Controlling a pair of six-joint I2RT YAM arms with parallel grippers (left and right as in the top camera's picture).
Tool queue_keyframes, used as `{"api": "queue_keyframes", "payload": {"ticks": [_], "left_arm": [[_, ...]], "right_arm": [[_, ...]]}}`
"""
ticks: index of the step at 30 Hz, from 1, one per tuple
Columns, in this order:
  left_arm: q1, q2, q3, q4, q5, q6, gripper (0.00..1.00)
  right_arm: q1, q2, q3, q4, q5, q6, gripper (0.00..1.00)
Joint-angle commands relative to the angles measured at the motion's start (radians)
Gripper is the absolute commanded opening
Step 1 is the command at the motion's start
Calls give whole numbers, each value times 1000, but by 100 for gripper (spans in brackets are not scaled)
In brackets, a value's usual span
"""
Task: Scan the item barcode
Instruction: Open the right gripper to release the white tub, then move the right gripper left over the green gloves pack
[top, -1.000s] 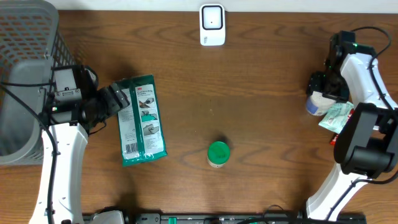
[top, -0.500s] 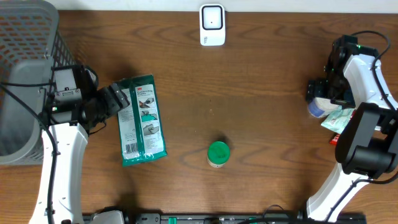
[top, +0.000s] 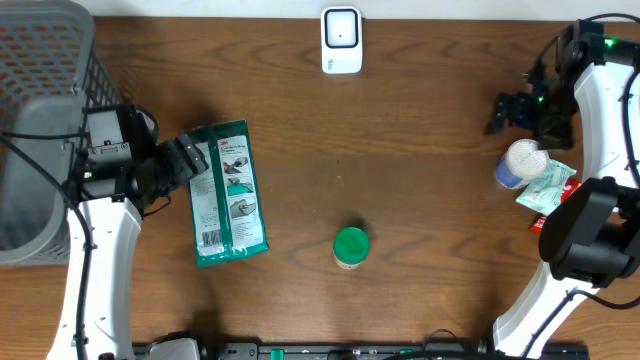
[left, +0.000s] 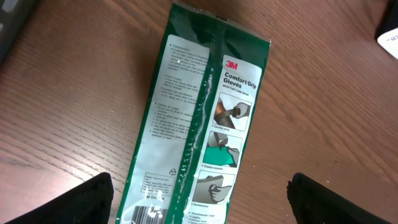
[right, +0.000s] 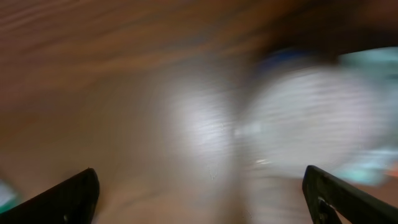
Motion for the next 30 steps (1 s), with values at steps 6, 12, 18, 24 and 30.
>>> {"api": "queue_keyframes", "payload": {"ticks": [6,12,18,24,30], "left_arm": [[3,-16,7,-3,0,6,89],[3,-16,7,-3,0,6,89],[3,-16,7,-3,1,2,89],[3,-16,7,116,4,-3,89],[3,-9,0,71,8,50,46]], "right_arm": [[109,-3,10,-72,-462,-128,84],[262,-2,2,72,-433,-56,87],[433,-2,-23,279,-368,109,87],[581,-2,-109,497,-396,172,88],[696,-2,-204,678,-414,172,89]]}}
